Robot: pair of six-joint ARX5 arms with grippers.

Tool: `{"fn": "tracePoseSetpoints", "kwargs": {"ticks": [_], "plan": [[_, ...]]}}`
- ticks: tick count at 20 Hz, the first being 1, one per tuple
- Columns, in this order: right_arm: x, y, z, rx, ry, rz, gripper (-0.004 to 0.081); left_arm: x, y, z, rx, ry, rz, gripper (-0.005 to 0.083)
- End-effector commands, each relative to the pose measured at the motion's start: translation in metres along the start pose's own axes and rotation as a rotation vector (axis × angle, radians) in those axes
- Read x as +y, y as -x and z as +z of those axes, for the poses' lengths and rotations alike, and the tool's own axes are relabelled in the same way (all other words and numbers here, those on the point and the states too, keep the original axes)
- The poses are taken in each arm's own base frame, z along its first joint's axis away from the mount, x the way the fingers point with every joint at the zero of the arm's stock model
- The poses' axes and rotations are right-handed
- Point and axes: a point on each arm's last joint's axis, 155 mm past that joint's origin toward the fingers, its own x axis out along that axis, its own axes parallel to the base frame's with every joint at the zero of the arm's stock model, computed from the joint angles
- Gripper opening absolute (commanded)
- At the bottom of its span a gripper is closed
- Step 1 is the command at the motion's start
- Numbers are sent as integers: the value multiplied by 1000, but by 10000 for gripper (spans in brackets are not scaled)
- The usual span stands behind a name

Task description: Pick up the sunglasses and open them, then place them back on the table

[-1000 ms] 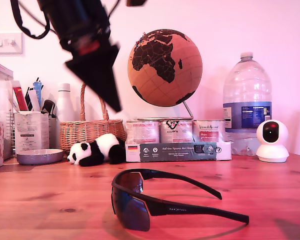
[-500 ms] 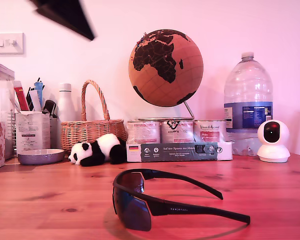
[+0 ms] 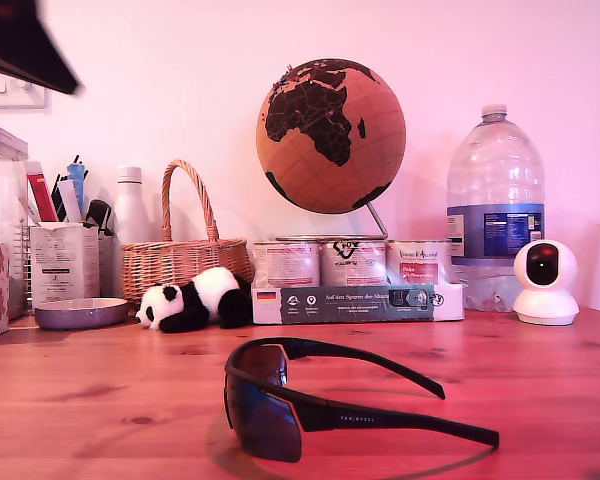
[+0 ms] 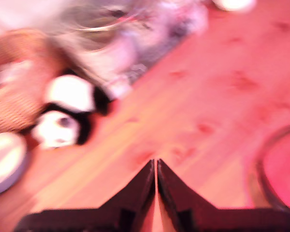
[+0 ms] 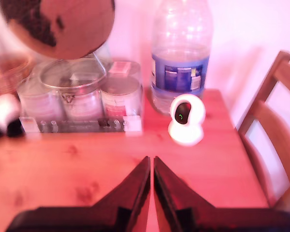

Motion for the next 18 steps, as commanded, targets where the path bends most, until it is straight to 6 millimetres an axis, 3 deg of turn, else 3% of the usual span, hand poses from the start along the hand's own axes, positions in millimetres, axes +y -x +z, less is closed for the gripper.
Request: {"fn": "tracePoseSetpoints", "kwargs": {"ticks": [1,7,12,16,18], "plan": [[2,-4,0,-40,-1,8,-10,2,-1,-17,1,44,9,-22],[2,-12,-21,-88,92,6,-10,6,5,-41,-113,89,69,-22],[7,-3,-48,-145,85,40,-10,1,8,-76,-126,88,86,-22],[4,3,-75,-157,113,37,-10,-2,17,-97,-165,80,114,-22],[4,6,-77,-169,109,38,-10,-4,23,-99,-183,77,121,-22]]}}
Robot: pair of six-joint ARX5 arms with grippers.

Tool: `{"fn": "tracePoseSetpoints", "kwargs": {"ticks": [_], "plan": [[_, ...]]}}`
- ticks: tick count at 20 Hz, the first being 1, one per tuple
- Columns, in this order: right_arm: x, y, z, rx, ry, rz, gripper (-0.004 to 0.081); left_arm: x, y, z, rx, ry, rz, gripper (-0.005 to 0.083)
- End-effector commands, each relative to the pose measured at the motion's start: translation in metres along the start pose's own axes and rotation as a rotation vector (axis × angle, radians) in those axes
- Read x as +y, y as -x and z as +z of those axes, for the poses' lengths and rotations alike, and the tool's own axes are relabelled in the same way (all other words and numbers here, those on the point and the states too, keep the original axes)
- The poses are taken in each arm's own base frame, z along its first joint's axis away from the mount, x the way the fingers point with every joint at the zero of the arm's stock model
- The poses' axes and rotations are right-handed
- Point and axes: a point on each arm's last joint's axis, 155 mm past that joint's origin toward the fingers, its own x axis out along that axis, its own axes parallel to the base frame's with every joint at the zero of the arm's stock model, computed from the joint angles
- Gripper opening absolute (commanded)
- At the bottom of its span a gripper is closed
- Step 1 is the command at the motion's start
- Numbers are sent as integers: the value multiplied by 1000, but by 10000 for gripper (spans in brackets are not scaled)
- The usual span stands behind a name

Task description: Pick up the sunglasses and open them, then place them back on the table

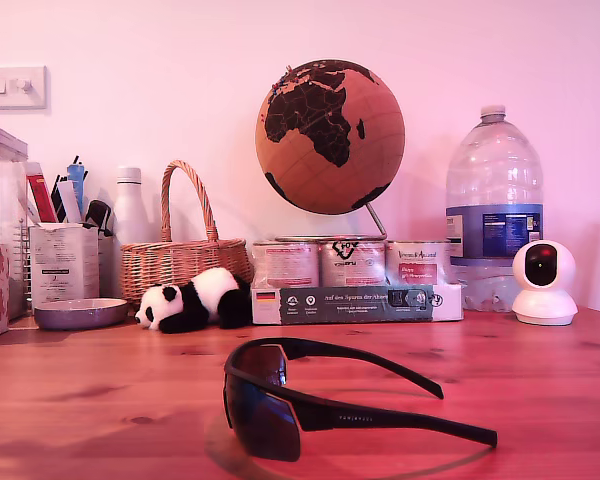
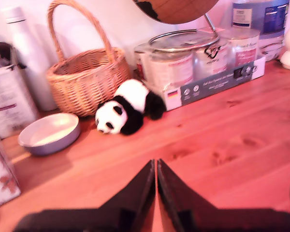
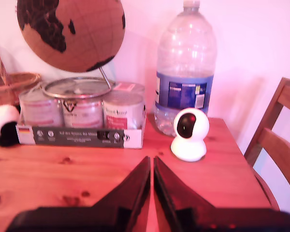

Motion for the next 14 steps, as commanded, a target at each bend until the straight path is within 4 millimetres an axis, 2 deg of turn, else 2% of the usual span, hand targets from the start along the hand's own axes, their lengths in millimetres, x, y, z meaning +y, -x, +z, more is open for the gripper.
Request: {"fn": "tracePoseSetpoints", "kwargs": {"ticks": [1,3,6,14], "plan": [[3,2,-1,-5,-35,13,-10,0,4,1,-16,5,6,-22],[3,3,-8,20,-35,14,-10,-1,8,-1,-7,25,1,-22],[5,4,-29,104,-26,19,-10,-2,11,-9,25,30,-2,-22],[8,21,-97,382,5,36,-10,-8,16,-53,198,61,-17,-22]]}}
